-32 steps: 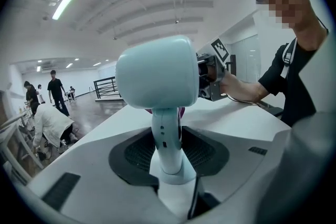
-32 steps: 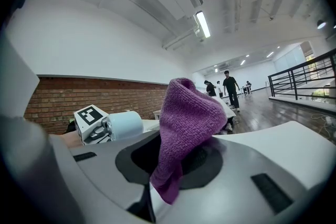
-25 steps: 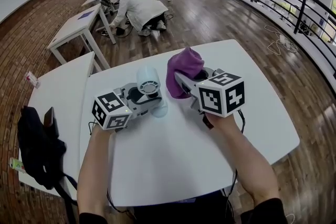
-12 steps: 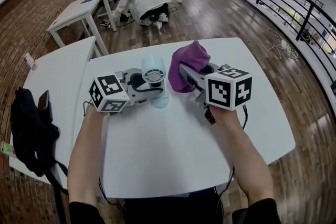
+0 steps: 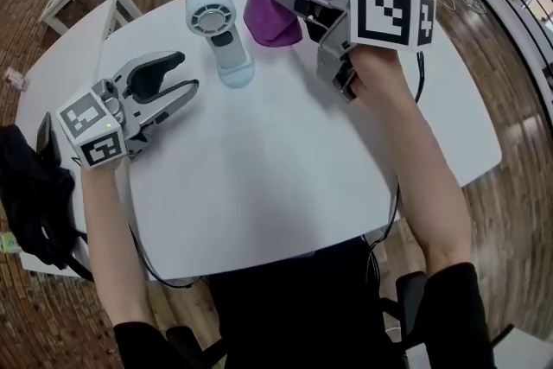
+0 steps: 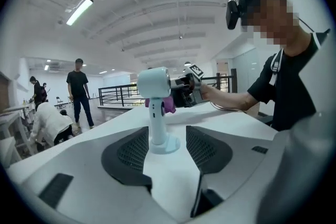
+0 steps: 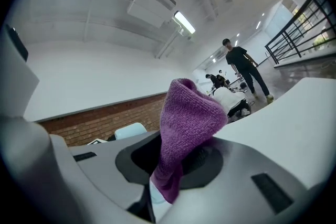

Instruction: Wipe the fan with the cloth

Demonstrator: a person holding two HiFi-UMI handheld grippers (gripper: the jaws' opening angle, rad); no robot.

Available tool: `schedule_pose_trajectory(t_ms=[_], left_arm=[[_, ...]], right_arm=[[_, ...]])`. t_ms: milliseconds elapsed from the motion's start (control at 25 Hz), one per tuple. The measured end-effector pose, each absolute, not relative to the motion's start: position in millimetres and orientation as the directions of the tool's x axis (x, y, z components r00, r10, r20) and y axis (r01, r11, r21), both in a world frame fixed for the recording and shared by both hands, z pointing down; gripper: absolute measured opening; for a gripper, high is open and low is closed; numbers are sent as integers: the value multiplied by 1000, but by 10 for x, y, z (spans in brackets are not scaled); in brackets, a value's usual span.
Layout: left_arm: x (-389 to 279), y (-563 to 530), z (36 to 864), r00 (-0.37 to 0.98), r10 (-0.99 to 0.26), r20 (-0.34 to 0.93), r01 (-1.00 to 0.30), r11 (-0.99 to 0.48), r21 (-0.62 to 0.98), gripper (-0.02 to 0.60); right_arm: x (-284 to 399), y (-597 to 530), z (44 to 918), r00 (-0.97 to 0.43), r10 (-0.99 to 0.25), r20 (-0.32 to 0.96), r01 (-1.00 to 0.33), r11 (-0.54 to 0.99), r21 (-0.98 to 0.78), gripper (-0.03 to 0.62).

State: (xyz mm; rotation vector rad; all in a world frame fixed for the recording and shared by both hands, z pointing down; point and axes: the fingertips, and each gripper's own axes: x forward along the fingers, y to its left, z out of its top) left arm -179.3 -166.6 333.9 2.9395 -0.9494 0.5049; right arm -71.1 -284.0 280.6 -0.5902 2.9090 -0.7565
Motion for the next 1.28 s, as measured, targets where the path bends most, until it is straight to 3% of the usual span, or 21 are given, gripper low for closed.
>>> schedule_pose_trajectory(t_ms=[160,360,520,680,880,1280], left_arm=[[-1782,-1388,3238,797,-573,191,-578,-815,-37,221],[-1729,-1108,2909,823,-567,-40,-564,-824,56,221],[-1728,-887,2590,830,-493,-261,-465,-870,163,221],[-1592,-680,2359,831,-356,-427,-330,-934,138,221],[-1439,-579,2423,857,-292,-424,-265,-956,124,221],[-1383,-579,2553,867,-323,-380,-298,-946,124,221]], right_arm=[[-621,-2863,2567,-930,-361,-62,-286,822,-493,69],[-438,-2594,2269,-919,-331,-212,-148,791,-593,69],[-30,-2167,2253,-902,-344,-260,-142,806,-575,69],[259,-1893,2206,-890,-349,-294,-178,859,-481,69],[150,-1553,2343,-902,-316,-294,-169,886,-432,69],[198,-1231,2599,-903,-285,-323,-150,912,-383,69]])
